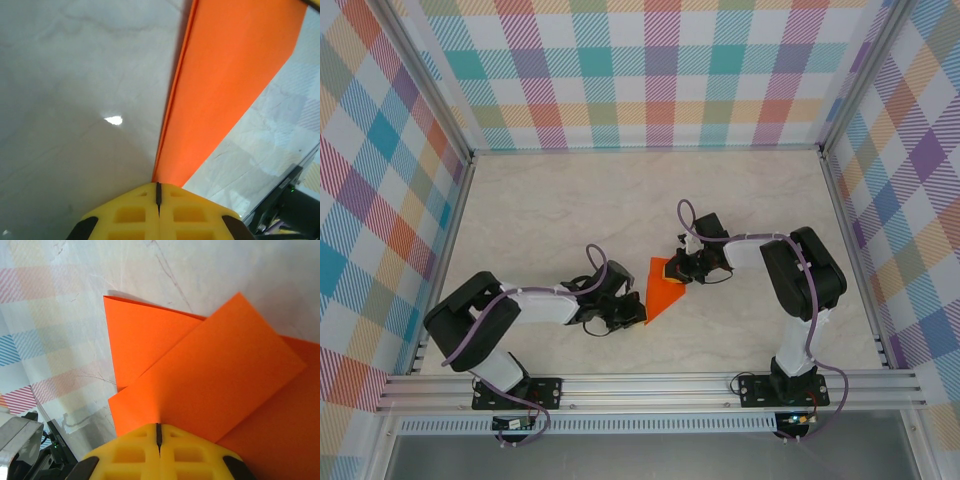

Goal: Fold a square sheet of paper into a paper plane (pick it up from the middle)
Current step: Fourth fold the wing at the center of the table.

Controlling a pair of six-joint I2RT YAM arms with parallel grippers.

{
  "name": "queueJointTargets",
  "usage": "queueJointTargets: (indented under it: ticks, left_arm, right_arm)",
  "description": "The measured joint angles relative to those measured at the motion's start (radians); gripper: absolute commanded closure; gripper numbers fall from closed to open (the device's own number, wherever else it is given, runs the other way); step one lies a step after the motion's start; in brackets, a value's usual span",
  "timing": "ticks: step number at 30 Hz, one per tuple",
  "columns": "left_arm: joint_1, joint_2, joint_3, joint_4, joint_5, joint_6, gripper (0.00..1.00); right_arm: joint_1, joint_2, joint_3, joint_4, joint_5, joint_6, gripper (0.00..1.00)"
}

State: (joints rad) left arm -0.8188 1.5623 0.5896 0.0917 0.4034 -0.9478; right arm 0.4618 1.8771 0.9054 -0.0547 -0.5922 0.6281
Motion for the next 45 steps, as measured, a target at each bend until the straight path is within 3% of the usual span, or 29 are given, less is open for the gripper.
queueJointTargets:
  ticks: [6, 11, 26, 36, 45]
  left_arm:
    - [-0.016, -0.093, 0.011, -0.117, -0.024, 0.042, 0.99]
    - [-0.017, -0.167, 0.044, -0.061, -0.075, 0.051, 1.0]
    - [-0.018, 0.034, 0.06, 0.063, -0.083, 0.039, 1.0]
    - [-0.019, 0.053, 0.039, 0.071, -0.084, 0.011, 1.0]
    - [-0.019, 0.053, 0.036, 0.072, -0.087, -0.006, 1.0]
  right_arm:
    - [0.0, 0.0, 0.0, 0.0, 0.0, 0.0, 1.0]
    - [0.0, 0.0, 0.001, -0.002, 0.0, 0.0, 1.0]
    - [0.0, 0.001, 0.005, -0.008, 0.0, 0.0, 1.0]
    - [0.002, -0.014, 0.014, -0.034, 0.025, -0.023, 0.99]
    - [0.013, -0.154, -0.006, -0.033, 0.037, -0.058, 0.97]
